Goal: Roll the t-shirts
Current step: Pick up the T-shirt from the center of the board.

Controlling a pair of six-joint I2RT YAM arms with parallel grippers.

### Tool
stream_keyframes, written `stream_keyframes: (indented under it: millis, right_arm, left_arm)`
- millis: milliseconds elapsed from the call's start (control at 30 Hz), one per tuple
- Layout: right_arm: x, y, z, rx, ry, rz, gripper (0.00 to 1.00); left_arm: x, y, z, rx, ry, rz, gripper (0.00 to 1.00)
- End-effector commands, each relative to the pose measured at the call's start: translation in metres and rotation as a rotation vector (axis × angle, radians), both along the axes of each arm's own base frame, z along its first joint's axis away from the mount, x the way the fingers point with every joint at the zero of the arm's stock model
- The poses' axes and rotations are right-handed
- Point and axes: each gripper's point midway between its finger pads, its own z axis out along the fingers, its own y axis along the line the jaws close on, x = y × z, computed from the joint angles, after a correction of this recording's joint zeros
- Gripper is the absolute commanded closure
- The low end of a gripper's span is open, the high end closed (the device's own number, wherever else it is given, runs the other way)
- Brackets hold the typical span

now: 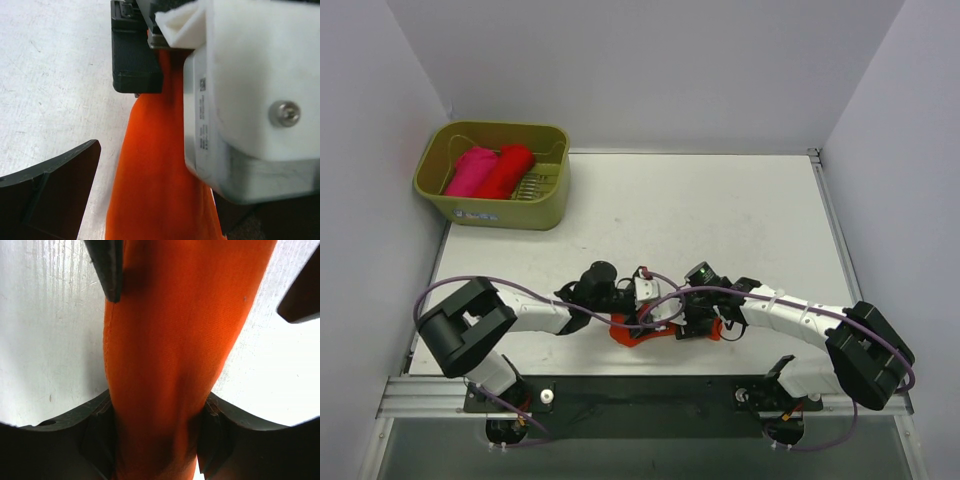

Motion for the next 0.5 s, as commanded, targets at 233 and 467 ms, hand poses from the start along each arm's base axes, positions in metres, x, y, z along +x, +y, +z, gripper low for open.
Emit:
stream_keyframes:
  millis: [233,467]
  right_arm:
    - [-0.011,-0.014,-0.015,-0.052,0.105,-0.128,0.49]
    - [-0.012,-0.014,-0.019,-0.051,0.11,-0.118,0.49]
  left_arm:
    - [-0.02,-0.007,-0.039,0.066,-0.027,-0.107,0.03]
    - [-0.015,-0.016,-0.053,0.1,-0.032,-0.082,0.03]
